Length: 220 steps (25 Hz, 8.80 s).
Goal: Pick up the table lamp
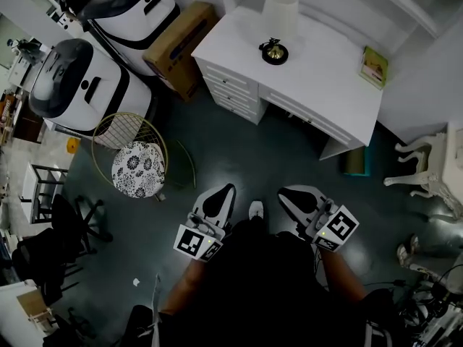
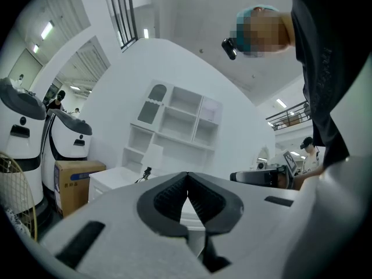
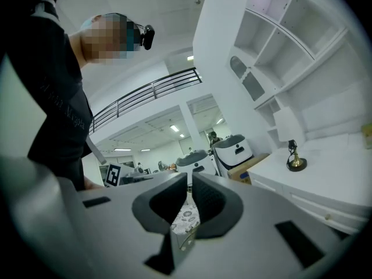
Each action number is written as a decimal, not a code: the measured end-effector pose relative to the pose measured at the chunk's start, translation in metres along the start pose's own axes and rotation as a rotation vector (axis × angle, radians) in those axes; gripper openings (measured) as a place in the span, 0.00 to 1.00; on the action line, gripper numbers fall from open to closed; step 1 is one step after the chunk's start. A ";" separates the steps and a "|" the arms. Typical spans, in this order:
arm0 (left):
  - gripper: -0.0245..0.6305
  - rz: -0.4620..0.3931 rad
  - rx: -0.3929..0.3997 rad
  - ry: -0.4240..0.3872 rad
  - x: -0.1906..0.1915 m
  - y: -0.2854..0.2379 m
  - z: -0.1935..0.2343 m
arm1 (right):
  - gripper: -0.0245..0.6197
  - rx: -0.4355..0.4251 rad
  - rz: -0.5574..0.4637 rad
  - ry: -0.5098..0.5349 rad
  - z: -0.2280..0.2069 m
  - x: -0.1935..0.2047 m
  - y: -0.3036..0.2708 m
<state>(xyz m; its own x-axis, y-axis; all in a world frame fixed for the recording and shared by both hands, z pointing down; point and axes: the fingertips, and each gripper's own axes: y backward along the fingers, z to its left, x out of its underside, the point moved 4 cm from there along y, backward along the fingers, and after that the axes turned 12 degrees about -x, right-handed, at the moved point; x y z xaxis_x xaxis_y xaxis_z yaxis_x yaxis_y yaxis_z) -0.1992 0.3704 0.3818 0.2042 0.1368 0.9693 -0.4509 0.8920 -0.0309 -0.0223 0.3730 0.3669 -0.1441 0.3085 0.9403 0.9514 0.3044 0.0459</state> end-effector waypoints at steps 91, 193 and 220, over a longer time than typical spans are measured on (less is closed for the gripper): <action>0.07 0.114 0.136 -0.120 -0.024 -0.409 0.162 | 0.11 0.285 0.134 0.128 -0.470 -0.043 -0.093; 0.07 0.272 0.038 -0.080 0.089 -0.485 0.130 | 0.29 0.196 0.369 0.256 -0.662 0.050 -0.150; 0.07 0.224 -0.006 -0.049 0.072 -0.484 0.143 | 0.28 0.199 0.362 0.218 -0.643 0.020 -0.141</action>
<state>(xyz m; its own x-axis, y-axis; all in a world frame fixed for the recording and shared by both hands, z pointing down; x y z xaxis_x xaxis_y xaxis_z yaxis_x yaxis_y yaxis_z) -0.0908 -0.1130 0.5016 0.0573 0.3112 0.9486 -0.4749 0.8443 -0.2482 0.0160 -0.2437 0.5962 0.2686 0.2362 0.9338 0.8564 0.3852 -0.3438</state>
